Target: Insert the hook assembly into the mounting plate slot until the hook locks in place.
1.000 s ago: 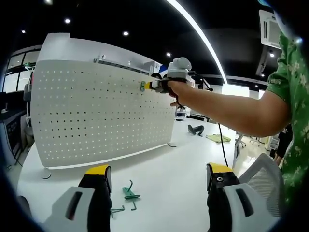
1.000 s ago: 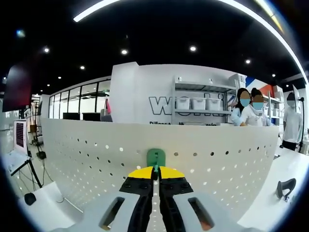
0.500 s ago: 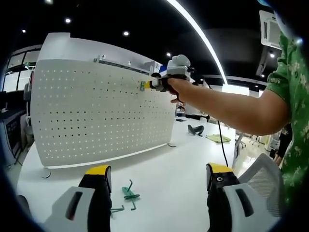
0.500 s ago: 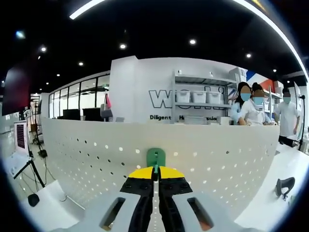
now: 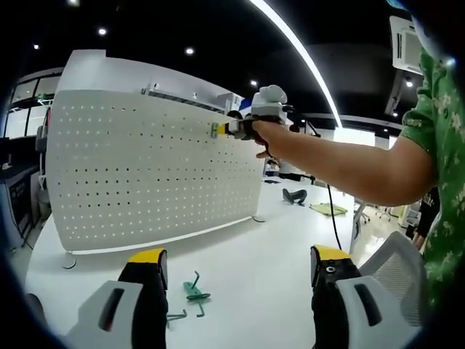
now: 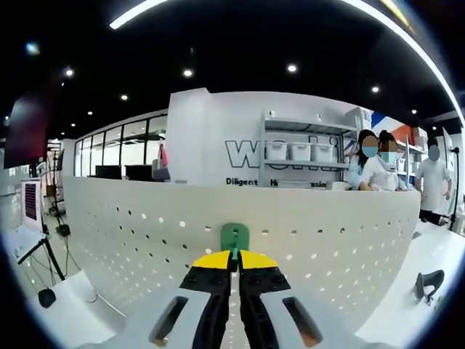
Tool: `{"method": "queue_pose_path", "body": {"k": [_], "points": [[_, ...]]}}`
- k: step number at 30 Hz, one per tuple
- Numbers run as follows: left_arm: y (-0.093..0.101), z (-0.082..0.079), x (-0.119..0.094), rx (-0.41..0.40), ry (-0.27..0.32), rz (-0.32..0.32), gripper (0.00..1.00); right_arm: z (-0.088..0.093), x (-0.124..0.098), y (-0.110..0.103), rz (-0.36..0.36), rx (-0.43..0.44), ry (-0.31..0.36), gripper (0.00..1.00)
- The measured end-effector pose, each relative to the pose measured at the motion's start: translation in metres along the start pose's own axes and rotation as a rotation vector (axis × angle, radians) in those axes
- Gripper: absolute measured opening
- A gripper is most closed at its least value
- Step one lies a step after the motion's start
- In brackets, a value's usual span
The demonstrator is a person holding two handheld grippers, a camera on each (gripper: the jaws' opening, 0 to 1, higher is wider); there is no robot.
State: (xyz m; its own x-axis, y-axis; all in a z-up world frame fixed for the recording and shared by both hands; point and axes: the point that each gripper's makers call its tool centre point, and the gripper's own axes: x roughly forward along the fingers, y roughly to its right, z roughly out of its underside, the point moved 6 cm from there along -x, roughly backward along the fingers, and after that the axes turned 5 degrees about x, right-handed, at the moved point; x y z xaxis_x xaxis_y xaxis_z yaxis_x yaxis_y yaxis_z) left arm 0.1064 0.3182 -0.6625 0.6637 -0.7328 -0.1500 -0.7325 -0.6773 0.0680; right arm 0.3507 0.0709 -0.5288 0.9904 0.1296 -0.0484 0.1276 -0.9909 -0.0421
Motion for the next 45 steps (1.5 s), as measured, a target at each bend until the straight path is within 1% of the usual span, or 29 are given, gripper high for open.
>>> {"method": "queue_pose_path", "body": {"k": [4,13,17,18,19,20,22,23,25,27,33,36,38,39,40,41,42,43,44,45], "points": [[0.0,0.0,0.0,0.0,-0.002,0.0,0.83,0.001,0.0,-0.001,0.002,-0.019,0.019,0.02],[0.0,0.0,0.001,0.005,-0.006,0.002,0.83,0.001,-0.001,-0.001,0.006,-0.003,0.041,0.01],[-0.001,0.0,0.001,0.004,-0.008,0.002,0.83,0.001,-0.001,-0.001,0.01,-0.007,0.036,0.01],[-0.001,0.0,0.001,0.004,-0.008,0.002,0.83,0.0,-0.001,-0.001,0.013,-0.014,0.033,0.01],[-0.001,0.0,0.001,0.003,-0.007,0.001,0.83,0.0,-0.001,-0.002,0.018,-0.043,0.031,0.01],[-0.001,0.0,0.001,0.003,-0.006,0.001,0.83,0.0,-0.001,-0.003,0.019,-0.046,0.031,0.01],[-0.001,0.0,0.001,0.003,-0.007,0.0,0.83,0.0,0.0,-0.001,0.013,-0.033,0.026,0.0],[-0.001,0.0,0.001,0.003,-0.007,0.001,0.83,-0.001,0.0,0.0,0.006,-0.001,0.013,0.0],[-0.001,0.0,0.001,0.004,-0.005,0.003,0.83,-0.002,0.001,0.0,0.009,-0.019,0.007,0.0],[0.0,0.0,0.002,0.004,-0.006,0.005,0.83,-0.001,0.001,0.0,0.013,-0.02,0.008,0.0],[-0.001,0.0,0.0,0.005,-0.006,0.001,0.82,0.002,0.001,-0.002,0.025,-0.06,0.048,0.0],[-0.002,0.0,-0.001,0.004,-0.007,-0.003,0.82,0.001,0.001,-0.001,0.026,-0.044,0.049,0.0],[-0.002,0.001,-0.001,0.003,-0.008,-0.003,0.82,0.001,0.001,-0.001,0.028,-0.053,0.051,0.0],[-0.002,0.001,-0.001,0.003,-0.008,-0.003,0.82,-0.002,0.0,-0.002,0.029,-0.086,0.066,0.0],[-0.002,0.001,-0.001,0.002,-0.008,-0.003,0.82,-0.008,-0.001,-0.002,0.045,-0.139,0.092,0.0],[-0.002,0.001,-0.001,0.001,-0.008,-0.003,0.82,-0.014,-0.001,-0.005,0.041,-0.158,0.126,0.0],[-0.002,0.001,0.0,0.001,-0.009,-0.002,0.82,-0.011,-0.002,-0.006,0.035,-0.119,0.077,0.0],[-0.002,0.001,0.0,0.001,-0.009,-0.001,0.82,-0.012,-0.001,-0.006,0.015,-0.062,0.072,0.0],[-0.001,0.001,0.0,0.002,-0.007,0.001,0.82,-0.015,-0.001,-0.003,0.02,-0.021,0.073,0.0],[-0.001,0.0,0.001,0.002,-0.006,0.003,0.82,-0.017,-0.001,0.0,0.026,-0.043,0.074,0.0]]}}
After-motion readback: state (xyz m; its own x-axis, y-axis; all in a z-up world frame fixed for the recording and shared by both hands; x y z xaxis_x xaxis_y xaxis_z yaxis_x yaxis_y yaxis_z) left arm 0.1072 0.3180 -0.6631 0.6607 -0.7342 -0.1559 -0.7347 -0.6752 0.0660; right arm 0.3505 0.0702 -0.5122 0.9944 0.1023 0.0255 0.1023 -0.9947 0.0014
